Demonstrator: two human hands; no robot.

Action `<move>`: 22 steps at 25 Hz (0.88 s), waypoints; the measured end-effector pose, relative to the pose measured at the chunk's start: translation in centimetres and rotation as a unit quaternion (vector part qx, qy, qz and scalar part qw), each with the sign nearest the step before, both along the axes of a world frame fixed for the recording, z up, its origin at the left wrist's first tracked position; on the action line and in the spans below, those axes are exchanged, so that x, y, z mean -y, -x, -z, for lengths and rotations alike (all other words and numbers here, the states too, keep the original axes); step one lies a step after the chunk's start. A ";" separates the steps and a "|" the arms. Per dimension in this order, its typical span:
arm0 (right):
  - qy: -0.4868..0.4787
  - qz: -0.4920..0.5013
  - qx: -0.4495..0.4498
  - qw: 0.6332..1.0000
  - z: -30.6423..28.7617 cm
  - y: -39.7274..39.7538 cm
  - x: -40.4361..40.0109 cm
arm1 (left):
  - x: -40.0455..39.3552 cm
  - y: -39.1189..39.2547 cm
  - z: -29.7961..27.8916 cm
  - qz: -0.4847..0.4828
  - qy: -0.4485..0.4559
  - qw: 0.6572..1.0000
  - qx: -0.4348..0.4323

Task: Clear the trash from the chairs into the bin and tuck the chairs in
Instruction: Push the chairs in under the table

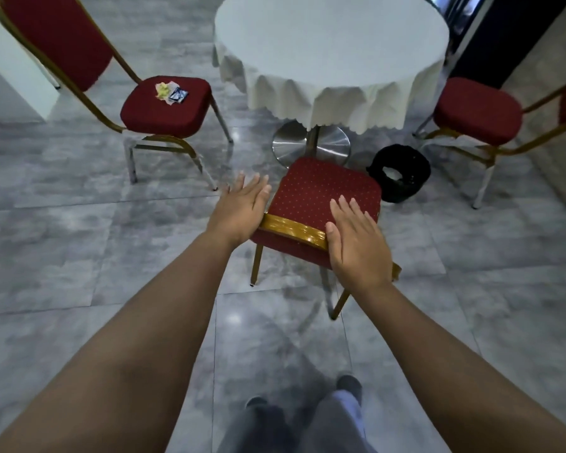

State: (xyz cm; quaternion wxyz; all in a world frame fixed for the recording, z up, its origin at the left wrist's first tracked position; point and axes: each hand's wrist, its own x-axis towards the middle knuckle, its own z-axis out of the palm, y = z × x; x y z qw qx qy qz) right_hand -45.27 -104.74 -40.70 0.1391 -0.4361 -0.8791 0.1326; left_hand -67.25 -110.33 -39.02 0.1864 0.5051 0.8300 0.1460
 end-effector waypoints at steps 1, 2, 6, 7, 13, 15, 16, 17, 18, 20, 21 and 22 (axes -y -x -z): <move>-0.001 0.002 -0.002 1.000 0.0 0.1 0.0 | 0.1 -0.1 -0.2 -0.002 0.000 1.000 -0.003; -0.002 0.000 -0.005 1.000 0.0 0.2 -0.1 | 0.1 -0.2 -0.4 -0.006 0.003 1.000 -0.003; -0.006 -0.014 -0.004 1.000 0.0 -0.2 -0.2 | 0.5 -1.0 -0.7 -0.020 0.013 1.000 -0.006; -0.009 -0.019 0.000 1.000 0.0 -0.5 -0.3 | 0.5 -1.2 -0.7 -0.017 0.016 1.000 -0.012; -0.028 -0.068 0.001 0.997 0.1 -5.0 -2.6 | 0.9 -6.3 -0.1 -0.054 -0.001 0.998 -0.016; -0.036 -0.086 -0.012 0.996 0.1 -7.5 -3.9 | 1.0 -9.2 0.1 -0.081 -0.002 0.996 -0.023; -0.042 -0.095 -0.019 0.994 0.1 -8.8 -4.7 | 0.8 -10.8 0.2 -0.099 -0.004 0.995 -0.027; -0.045 -0.101 -0.025 0.994 0.1 -10.0 -5.4 | 0.7 -12.3 0.3 -0.115 -0.006 0.993 -0.030; -0.047 -0.107 -0.031 0.993 0.0 -11.2 -6.3 | 0.4 -13.9 0.4 -0.129 -0.009 0.991 -0.033; -0.056 -0.123 -0.040 0.990 -0.1 -13.9 -8.0 | -0.4 -17.3 0.6 -0.145 -0.013 0.989 -0.034; -0.060 -0.130 -0.043 0.989 0.0 -15.1 -8.8 | -0.7 -18.8 0.8 -0.152 -0.016 0.988 -0.034; -0.065 -0.133 -0.046 0.988 0.0 -16.1 -9.5 | -1.1 -20.1 0.9 -0.159 -0.020 0.986 -0.036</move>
